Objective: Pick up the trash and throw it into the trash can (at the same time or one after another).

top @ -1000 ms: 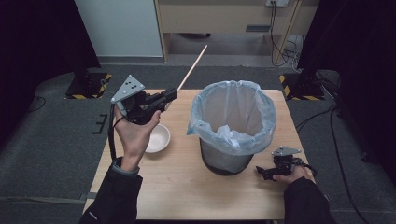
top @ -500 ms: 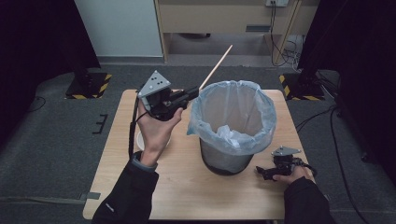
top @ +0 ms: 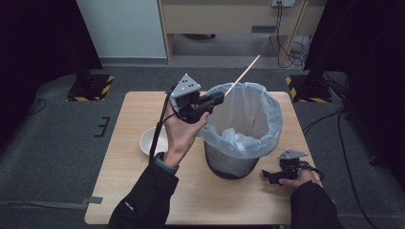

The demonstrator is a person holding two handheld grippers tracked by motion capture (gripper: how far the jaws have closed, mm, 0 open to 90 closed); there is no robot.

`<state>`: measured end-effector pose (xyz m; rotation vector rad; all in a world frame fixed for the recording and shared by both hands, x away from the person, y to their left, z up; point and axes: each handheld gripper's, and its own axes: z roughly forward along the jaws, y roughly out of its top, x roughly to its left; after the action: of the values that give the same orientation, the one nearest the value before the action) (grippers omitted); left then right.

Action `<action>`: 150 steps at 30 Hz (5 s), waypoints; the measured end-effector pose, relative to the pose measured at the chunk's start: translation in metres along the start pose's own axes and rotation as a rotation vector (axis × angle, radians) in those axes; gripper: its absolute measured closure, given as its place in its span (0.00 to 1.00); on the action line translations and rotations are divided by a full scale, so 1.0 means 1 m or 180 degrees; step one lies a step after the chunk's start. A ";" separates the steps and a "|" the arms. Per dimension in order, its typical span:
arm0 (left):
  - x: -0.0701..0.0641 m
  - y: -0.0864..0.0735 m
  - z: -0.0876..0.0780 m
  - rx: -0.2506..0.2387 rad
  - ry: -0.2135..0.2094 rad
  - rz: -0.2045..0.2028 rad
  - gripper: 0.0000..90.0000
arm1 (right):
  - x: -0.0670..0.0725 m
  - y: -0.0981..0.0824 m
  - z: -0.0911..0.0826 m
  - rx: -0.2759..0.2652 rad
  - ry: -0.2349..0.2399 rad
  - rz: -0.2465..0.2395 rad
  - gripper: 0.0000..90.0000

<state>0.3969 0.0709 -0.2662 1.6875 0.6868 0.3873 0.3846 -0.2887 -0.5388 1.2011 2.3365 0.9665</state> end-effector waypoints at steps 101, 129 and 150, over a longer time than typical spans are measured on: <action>0.193 -0.239 -0.092 0.1625 0.1532 -0.1328 0.83 | 0.000 0.001 0.001 -0.0003 0.0015 -0.0002 0.01; 0.163 -0.151 -0.143 0.0438 0.1351 -0.1112 0.93 | 0.000 0.001 0.001 -0.0005 0.0012 -0.0014 0.01; 0.116 -0.083 -0.166 -0.0283 0.1072 -0.0670 0.93 | 0.000 0.001 0.001 0.0001 0.0014 -0.0015 0.01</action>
<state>0.3683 0.2809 -0.3206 1.4625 1.0691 0.5499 0.3853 -0.2879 -0.5389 1.1941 2.3420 0.9679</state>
